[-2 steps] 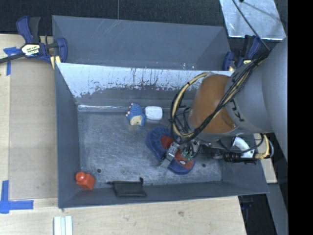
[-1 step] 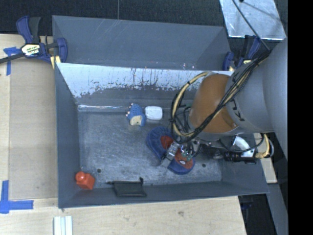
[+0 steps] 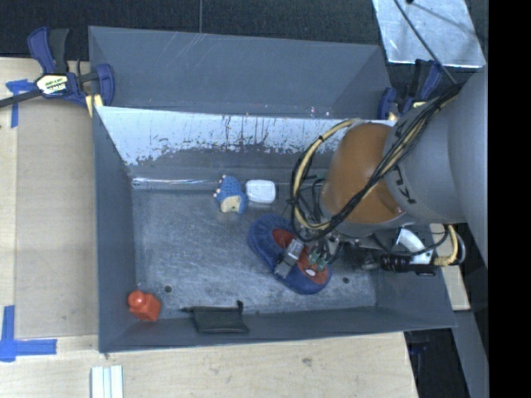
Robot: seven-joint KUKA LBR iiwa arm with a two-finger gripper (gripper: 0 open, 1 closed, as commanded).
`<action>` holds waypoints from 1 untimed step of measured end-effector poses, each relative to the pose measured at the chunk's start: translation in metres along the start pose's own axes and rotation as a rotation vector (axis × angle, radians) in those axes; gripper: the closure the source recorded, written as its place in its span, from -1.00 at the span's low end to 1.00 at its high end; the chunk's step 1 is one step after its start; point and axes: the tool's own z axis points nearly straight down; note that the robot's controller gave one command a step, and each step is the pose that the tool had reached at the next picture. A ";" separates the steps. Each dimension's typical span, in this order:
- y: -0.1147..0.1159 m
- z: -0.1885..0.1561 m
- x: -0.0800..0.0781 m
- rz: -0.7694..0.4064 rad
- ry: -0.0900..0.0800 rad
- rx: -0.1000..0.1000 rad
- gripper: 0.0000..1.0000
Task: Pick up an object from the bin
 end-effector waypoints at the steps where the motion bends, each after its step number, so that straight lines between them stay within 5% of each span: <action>1: 0.001 -0.016 -0.005 0.000 -0.005 0.002 1.00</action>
Offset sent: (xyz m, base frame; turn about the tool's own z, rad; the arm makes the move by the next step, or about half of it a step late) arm -0.0001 0.0001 0.0117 -0.0001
